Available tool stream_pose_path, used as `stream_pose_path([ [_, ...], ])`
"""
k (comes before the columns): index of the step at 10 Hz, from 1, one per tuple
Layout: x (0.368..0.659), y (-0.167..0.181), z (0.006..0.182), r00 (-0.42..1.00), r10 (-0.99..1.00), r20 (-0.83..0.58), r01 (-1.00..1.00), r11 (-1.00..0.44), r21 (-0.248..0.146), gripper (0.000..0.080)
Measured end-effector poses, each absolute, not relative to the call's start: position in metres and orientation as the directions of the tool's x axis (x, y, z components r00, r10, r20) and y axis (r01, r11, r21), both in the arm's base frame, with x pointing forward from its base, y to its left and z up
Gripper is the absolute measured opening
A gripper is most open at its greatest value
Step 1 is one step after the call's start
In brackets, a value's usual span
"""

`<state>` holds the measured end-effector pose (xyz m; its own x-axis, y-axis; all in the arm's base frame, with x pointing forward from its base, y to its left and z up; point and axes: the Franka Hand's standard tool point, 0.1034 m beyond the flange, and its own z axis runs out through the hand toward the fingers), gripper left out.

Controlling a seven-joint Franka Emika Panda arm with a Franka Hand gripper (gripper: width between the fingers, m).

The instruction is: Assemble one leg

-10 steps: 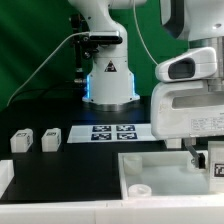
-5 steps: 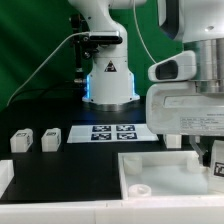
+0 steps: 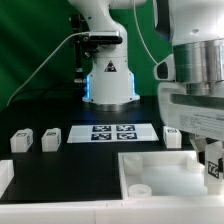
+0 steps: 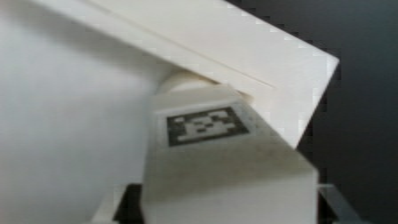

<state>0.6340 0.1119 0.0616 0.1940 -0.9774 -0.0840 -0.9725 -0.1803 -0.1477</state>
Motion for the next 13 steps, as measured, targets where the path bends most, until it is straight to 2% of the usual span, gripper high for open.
stream_pose_path([
  [1,0.633,0.114,0.06,0.031,-0.991,-0.126,-0.989,-0.012,-0.15,0.0312],
  [2,0.631,0.114,0.058,-0.203,-0.961,-0.189,-0.961,0.233,-0.152,0.0307],
  [3,0.629,0.115,0.055,-0.301,-0.928,-0.219,-0.93,0.336,-0.148,0.0307],
  [4,0.628,0.116,0.055,-0.231,-0.95,-0.208,-0.952,0.265,-0.155,0.0307],
  [5,0.628,0.116,0.055,-0.202,-0.958,-0.204,-0.958,0.237,-0.161,0.0396],
  [6,0.628,0.117,0.054,-0.191,-0.961,-0.201,-0.961,0.225,-0.162,0.0532],
  [7,0.626,0.118,0.054,-0.032,-0.985,-0.168,-0.981,0.063,-0.184,0.0532],
  [8,0.626,0.121,0.054,0.205,-0.973,-0.107,-0.961,-0.179,-0.21,0.0628],
  [9,0.624,0.126,0.055,0.376,-0.924,-0.07,-0.914,-0.357,-0.193,0.0643],
  [11,0.626,0.123,0.054,0.563,-0.826,-0.017,-0.811,-0.549,-0.205,0.0649],
  [13,0.626,0.123,0.054,0.781,-0.623,0.049,-0.606,-0.774,-0.186,0.0649],
])
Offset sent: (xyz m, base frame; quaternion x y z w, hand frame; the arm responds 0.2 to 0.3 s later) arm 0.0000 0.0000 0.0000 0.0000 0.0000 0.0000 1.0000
